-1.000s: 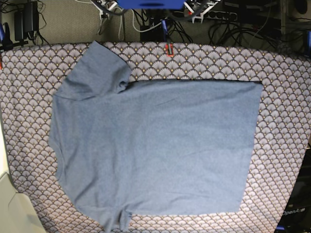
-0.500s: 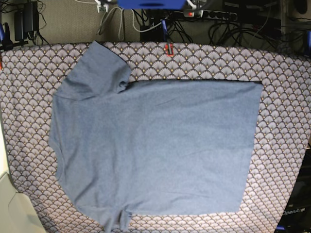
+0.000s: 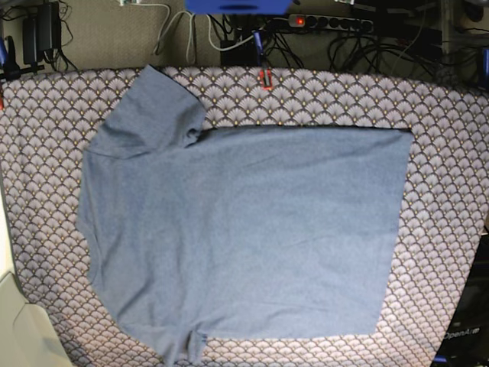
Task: Fold the T-shirt properly
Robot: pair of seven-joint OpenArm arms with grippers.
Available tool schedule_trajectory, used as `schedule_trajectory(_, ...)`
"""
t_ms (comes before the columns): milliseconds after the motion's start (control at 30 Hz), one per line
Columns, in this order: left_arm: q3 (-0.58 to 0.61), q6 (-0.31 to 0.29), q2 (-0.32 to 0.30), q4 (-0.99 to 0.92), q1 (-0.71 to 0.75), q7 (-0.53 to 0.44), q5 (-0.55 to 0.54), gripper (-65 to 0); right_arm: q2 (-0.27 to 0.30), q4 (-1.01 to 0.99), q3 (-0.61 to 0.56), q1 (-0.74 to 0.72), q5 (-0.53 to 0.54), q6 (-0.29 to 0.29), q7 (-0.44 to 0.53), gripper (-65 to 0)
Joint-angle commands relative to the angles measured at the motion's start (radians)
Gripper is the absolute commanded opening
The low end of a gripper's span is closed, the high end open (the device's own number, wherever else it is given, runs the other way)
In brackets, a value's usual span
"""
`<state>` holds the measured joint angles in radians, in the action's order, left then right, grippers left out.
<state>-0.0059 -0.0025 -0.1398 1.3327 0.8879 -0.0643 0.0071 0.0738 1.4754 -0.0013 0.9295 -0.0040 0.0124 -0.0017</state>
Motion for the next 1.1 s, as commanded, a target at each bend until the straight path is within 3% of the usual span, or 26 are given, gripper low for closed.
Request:
schedule_trajectory(0,-0.001,0.000,-0.011,0.083,0.044,-0.027,0.000,-64.7,0.005,0.067,0.004,0.047,0.000,-0.001,0.012,-65.0)
schedule_trajectory(233,-0.095,0.002,-0.024,0.515,0.239,-0.027,-0.002,-64.6,0.019,0.469,0.053,0.208,0.002,-0.001,0.012,-65.0)
schedule_trajectory(367,-0.154,0.000,0.007,0.683,0.267,-0.025,-0.002,-63.8,0.019,0.548,0.085,0.207,0.002,-0.001,0.021,-63.3)
schedule_trajectory(433,-0.177,0.000,0.012,0.690,0.258,-0.025,-0.002,-59.2,0.019,0.546,0.088,0.170,0.002,-0.001,0.013,-58.3)
schedule_trajectory(633,-0.182,0.000,0.016,0.670,0.161,-0.025,-0.002,-33.9,0.027,0.540,0.082,0.030,0.003,0.001,0.012,-37.5)
schedule_trajectory(767,-0.182,0.000,0.018,0.667,0.090,-0.022,-0.003,-30.1,0.022,0.522,0.082,-0.074,0.006,0.001,-0.042,-32.8)
schedule_trajectory(833,-0.184,0.000,0.027,0.667,0.053,0.031,-0.032,-30.0,0.021,0.522,0.082,-0.126,0.062,0.016,-0.099,-32.7)
schedule_trajectory(933,-0.219,-0.003,0.038,0.667,-0.009,0.165,-0.151,-30.0,0.025,0.522,0.097,-0.194,0.229,0.108,-0.234,-32.7)
schedule_trajectory(1067,-0.283,-0.004,0.058,0.667,-0.043,0.280,-0.286,-30.0,0.021,0.505,0.183,-0.270,0.451,0.186,-0.418,-32.8)
